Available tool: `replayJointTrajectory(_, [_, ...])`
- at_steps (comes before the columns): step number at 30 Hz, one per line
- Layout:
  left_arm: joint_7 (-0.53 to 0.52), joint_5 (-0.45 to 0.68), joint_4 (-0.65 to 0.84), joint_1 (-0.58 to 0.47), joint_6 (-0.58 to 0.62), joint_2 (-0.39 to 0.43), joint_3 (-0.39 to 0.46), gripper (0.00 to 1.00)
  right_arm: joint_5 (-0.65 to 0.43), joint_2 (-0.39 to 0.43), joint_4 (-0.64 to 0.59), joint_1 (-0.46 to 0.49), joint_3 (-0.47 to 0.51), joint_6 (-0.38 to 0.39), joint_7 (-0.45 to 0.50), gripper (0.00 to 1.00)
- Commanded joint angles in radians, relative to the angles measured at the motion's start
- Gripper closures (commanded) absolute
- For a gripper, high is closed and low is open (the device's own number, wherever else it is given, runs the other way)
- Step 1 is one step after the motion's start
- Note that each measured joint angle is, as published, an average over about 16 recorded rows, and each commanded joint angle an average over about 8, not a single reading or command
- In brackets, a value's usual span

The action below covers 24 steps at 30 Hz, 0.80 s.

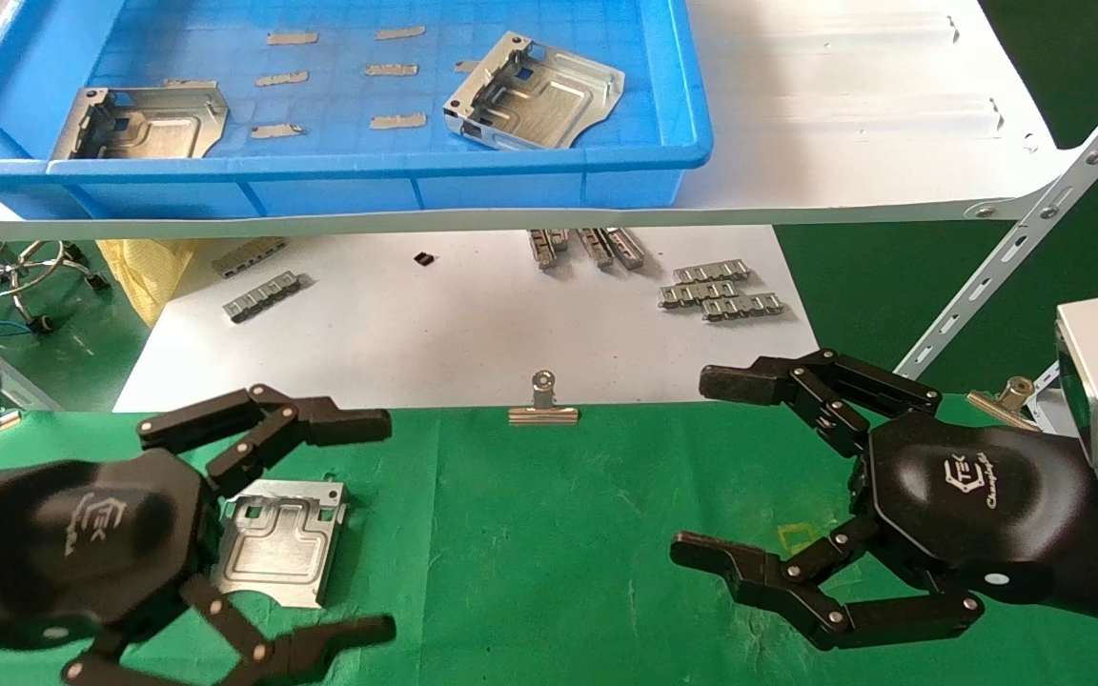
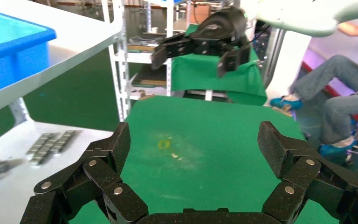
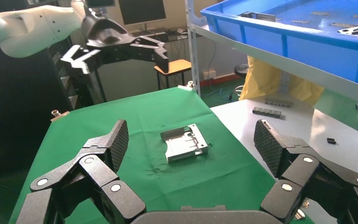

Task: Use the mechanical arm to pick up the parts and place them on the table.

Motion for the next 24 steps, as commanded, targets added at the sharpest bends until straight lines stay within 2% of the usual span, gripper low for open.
replayJointTrajectory(1, [-0.030, -0.002, -0.033, 0.010, -0.003, -0.003, -0.015, 0.00, 0.000, 0.000, 0.000, 0.000, 0.000, 0.000, 0.000, 0.00])
replayJointTrajectory(24, [-0.028, -0.003, -0.030, 0.010, -0.005, -0.004, -0.014, 0.00, 0.000, 0.000, 0.000, 0.000, 0.000, 0.000, 0.000, 0.00])
